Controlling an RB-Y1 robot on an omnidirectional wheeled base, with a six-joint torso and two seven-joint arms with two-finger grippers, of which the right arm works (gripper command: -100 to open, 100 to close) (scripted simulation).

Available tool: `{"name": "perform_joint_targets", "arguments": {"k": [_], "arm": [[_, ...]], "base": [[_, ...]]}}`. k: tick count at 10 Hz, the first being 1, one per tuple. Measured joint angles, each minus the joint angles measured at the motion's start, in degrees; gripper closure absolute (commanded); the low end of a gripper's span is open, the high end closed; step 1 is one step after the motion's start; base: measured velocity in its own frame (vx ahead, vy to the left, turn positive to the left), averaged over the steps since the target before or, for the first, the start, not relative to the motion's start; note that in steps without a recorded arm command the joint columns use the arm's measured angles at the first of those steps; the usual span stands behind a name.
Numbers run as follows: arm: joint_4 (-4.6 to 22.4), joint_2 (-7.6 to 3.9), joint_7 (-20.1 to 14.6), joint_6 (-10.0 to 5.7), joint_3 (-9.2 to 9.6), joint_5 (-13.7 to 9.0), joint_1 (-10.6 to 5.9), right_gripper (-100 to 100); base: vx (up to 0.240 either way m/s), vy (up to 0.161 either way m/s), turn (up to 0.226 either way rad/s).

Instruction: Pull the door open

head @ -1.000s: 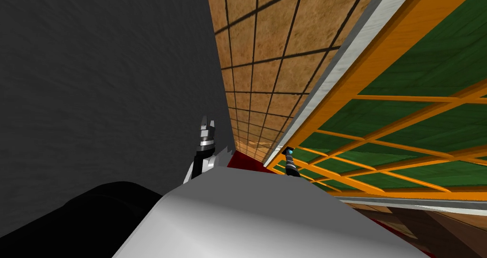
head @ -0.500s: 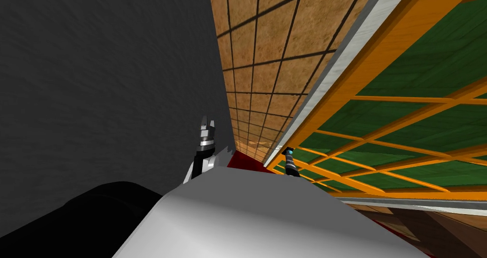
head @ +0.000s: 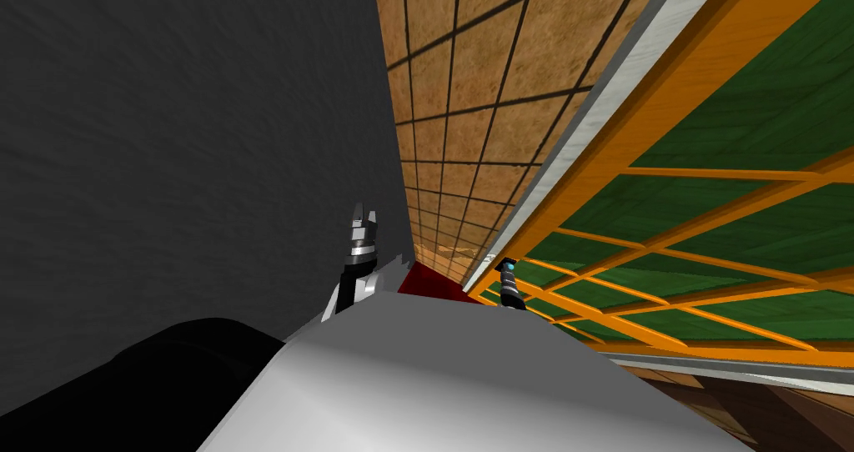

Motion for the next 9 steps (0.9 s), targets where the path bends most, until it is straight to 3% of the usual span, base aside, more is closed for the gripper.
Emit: {"name": "perform_joint_targets", "arguments": {"k": [1,2,3,4,5,6,9], "arm": [[1.14,-0.39,-0.56,-0.41,0.02,-0.15,-0.66,100],[0.96,-0.21,-0.73,-0.62,0.07,-0.14,-0.31,100],[-0.76,0.0,-0.85,0.1,0.27,-0.07,0.7,100],[1.51,-0.9,-2.27,-0.84,0.55,-0.65,-0.4,100],[0.49,-0.75,-3.19,-0.76,0.68,-0.94,0.32,100],[1.57,-1.17,-4.63,-1.24,1.03,-1.57,-0.27,100],[-2.35,-0.31,-5.8,0.03,1.6,-1.88,1.94,100]], "base": [[0.006,0.0,-0.013],[0.008,0.001,-0.018],[-0.024,-0.008,0.085],[-0.027,-0.017,0.085],[-0.027,-0.019,0.088],[-0.036,-0.002,0.025],[-0.018,0.0,0.001]]}}
